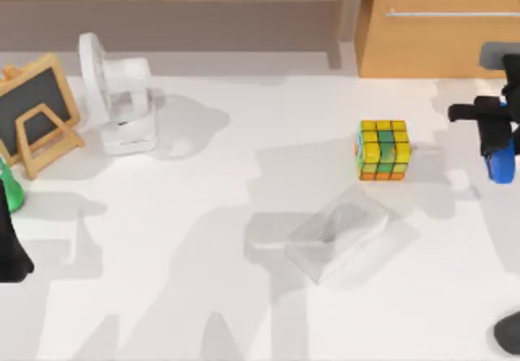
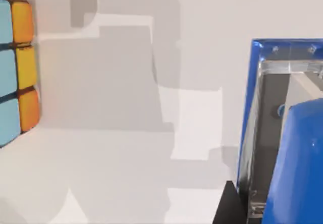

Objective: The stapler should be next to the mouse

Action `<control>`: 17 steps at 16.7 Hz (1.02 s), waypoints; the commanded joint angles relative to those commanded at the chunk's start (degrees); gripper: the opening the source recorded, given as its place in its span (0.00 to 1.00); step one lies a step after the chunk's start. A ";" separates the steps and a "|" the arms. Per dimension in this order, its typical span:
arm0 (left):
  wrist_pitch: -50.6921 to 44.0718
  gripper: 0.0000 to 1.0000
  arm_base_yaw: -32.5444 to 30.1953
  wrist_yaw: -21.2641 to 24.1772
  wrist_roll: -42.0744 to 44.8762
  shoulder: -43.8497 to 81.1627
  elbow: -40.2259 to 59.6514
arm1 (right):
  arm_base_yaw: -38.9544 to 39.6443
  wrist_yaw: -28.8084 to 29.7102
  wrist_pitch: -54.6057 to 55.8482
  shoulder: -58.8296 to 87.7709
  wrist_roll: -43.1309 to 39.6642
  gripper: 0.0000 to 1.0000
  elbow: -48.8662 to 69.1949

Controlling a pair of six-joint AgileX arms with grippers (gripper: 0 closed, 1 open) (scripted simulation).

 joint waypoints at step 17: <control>0.00 1.00 0.00 0.00 0.00 0.00 0.00 | 0.07 2.03 -3.13 2.85 0.50 0.53 -4.24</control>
